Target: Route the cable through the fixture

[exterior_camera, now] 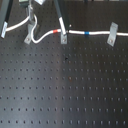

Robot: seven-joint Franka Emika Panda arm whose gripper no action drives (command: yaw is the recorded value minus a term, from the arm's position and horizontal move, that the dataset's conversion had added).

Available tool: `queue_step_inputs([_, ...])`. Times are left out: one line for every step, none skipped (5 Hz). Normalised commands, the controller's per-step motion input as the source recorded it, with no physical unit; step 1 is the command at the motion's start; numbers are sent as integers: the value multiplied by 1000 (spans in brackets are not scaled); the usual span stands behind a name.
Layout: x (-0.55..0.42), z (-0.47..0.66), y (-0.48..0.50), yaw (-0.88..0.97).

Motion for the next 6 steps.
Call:
queue_step_inputs([-357,120,229,-46])
queue_step_inputs([-186,190,77,-91])
queue_step_inputs([-84,225,-129,-51])
queue_step_inputs([-101,92,-175,0])
queue_step_inputs([-99,88,-173,0])
queue_step_inputs([-110,127,-188,0])
